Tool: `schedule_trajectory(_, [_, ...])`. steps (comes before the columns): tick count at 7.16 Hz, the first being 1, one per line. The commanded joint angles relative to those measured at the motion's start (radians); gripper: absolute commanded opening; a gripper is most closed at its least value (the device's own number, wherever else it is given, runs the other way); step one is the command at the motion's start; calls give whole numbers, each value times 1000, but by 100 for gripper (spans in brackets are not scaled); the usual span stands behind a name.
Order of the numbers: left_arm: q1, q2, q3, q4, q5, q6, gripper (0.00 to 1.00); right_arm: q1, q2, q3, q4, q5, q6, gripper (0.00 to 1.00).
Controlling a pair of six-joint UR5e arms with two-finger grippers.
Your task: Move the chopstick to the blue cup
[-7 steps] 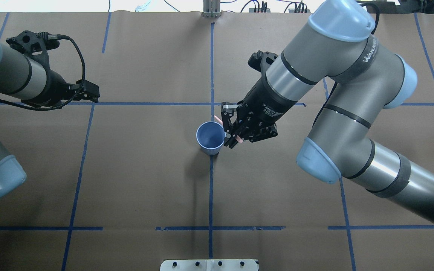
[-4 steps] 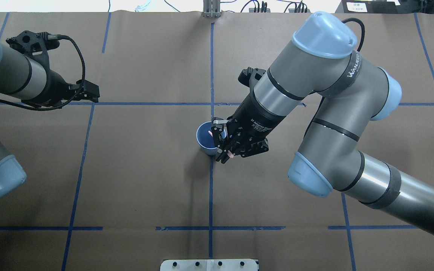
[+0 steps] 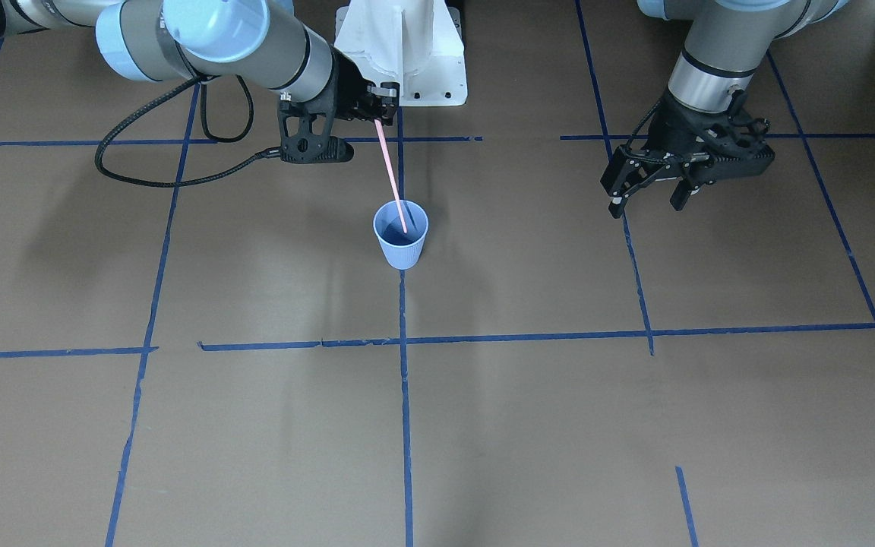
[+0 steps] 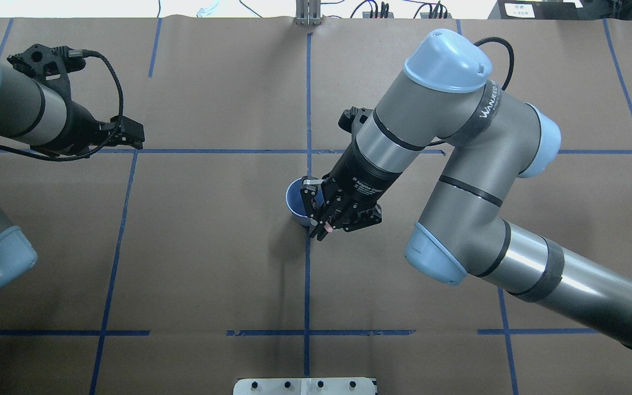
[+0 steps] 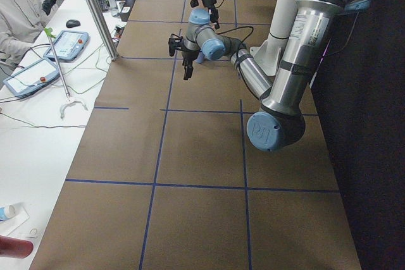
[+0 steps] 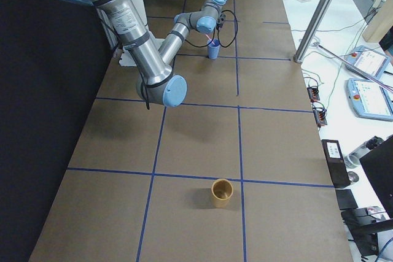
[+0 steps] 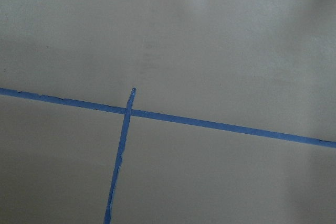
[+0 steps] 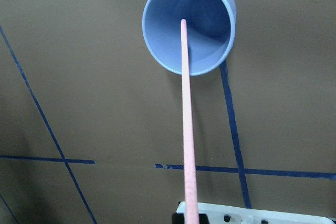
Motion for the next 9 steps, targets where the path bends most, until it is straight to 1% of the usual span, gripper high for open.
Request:
schedule_trajectory(1, [0,1,-1,0,0,-3,100,6,46,-61,0,0,0,35])
schedule_trajectory(2, [0,1,-1,0,0,-3,100,6,45,-66,0,0,-3,67])
schedule_trajectory(3, [1,1,-1,0,0,-4,100,6,46,-72,2,0,-3,82])
schedule_trajectory(4, [0,1,-1,0,0,-3,100,39,48,-71,2,4,-2,85])
schedule_trajectory(5, [-2,7,-1,0,-2,5,100,97,48,-66,0,39,-3,86])
schedule_trajectory(6, [-16,22,0,0,-5,43,100,151,33,-51,0,61,1,99])
schedule_trajectory(7, [-36,63,-1,0,-12,133,100,217,-52,19,0,47,-6,99])
schedule_trajectory(8, [-69,86,5,2,-62,211,100,293,-120,91,0,25,-16,99])
schedule_trajectory(9, [-117,134,20,2,-96,347,100,363,-203,163,-3,-11,-31,99])
